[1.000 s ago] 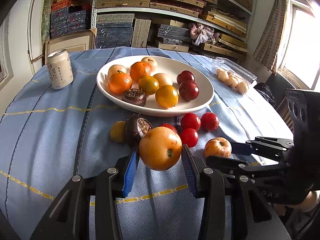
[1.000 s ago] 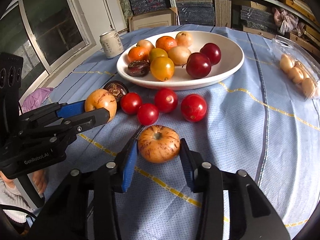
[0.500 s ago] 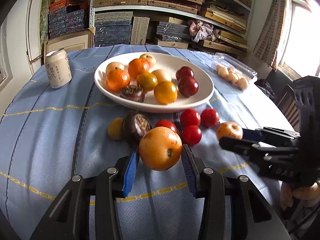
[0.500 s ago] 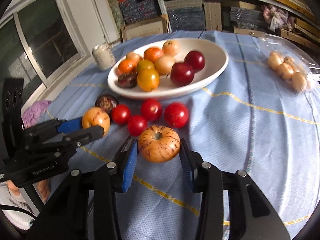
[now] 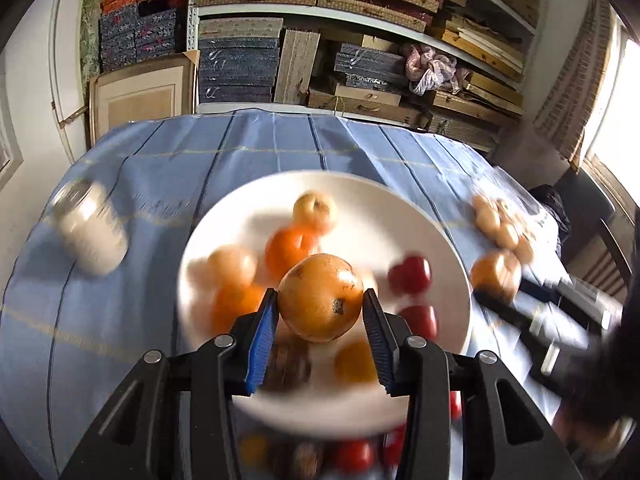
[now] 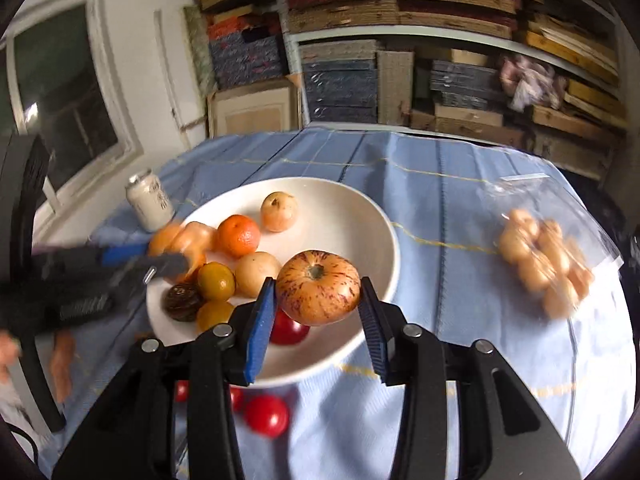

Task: Organize fruits
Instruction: 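Lower both fruits into the white plate and open both grippers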

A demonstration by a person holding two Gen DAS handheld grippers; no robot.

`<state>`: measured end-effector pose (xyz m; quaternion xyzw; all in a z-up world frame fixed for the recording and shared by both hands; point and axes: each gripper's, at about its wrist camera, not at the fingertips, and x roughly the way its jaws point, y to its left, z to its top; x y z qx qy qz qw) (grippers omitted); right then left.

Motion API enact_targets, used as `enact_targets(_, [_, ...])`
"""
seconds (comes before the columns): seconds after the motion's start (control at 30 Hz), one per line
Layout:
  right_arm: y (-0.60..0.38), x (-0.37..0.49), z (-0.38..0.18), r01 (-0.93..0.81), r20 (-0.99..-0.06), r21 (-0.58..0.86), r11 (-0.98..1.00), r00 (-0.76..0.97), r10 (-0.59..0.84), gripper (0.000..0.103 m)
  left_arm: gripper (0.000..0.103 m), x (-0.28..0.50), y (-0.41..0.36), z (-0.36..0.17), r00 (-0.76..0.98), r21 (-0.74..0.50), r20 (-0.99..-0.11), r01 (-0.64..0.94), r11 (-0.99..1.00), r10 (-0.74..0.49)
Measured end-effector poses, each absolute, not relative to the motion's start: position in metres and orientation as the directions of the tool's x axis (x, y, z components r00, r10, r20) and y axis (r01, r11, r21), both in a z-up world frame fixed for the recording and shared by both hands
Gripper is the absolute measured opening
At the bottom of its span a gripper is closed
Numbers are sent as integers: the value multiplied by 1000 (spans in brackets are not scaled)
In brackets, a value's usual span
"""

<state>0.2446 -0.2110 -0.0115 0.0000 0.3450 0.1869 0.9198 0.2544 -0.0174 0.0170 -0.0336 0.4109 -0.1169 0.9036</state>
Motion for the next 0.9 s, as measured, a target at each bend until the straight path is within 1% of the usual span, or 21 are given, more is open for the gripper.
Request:
enact_targets(0.17, [-188,268,-23,-393,-639,86,915,683,353,40,43,309,-38,12,601,-185,-757,180,966,-257])
enact_targets(0.27, [-178,283,-30,-397,-648,24,917,693,317,41,43,327,-48,5,592,-190,-761,185,964,-264])
enact_targets(0.33, [-176,290,-36,-413,-655,31,910,679,331,41,43,336,-52,-2,582,-197,-769,182,963,-267])
enact_targets(0.4, [-177,292,-38,-416,-653,37,909,679,337,45,44,337,-55,-6,572,-217,-769,189,958,-287])
enact_targets(0.43, [-178,289,-38,-417,-648,38,908,682,340,50,45,334,-56,-6,568,-221,-769,194,956,-293])
enact_targets(0.47, [-180,287,-38,-420,-649,39,907,680,343,51,45,333,-55,-4,573,-220,-765,196,955,-294])
enact_targets(0.63, [-196,263,-28,-401,-635,52,915,693,340,51,45,311,-39,22,615,-237,-725,198,951,-309])
enact_targets(0.67, [-201,256,-25,-394,-630,58,917,698,340,51,47,303,-35,29,624,-237,-718,197,951,-308])
enact_targets(0.7, [-205,249,-23,-388,-624,68,919,703,342,51,52,294,-29,34,633,-232,-713,193,953,-302])
enact_targets(0.73, [-212,238,-20,-381,-616,87,921,705,350,53,56,281,-22,40,647,-221,-705,188,957,-290])
enact_targets(0.77, [-218,228,-19,-374,-609,109,921,707,360,56,58,271,-16,44,658,-212,-699,185,960,-281])
enact_targets(0.83, [-231,207,-19,-361,-597,163,918,705,383,62,60,244,-1,48,679,-187,-689,173,967,-255])
enact_targets(0.9, [-237,189,-22,-350,-599,199,915,696,396,64,60,216,15,45,692,-177,-683,154,972,-234])
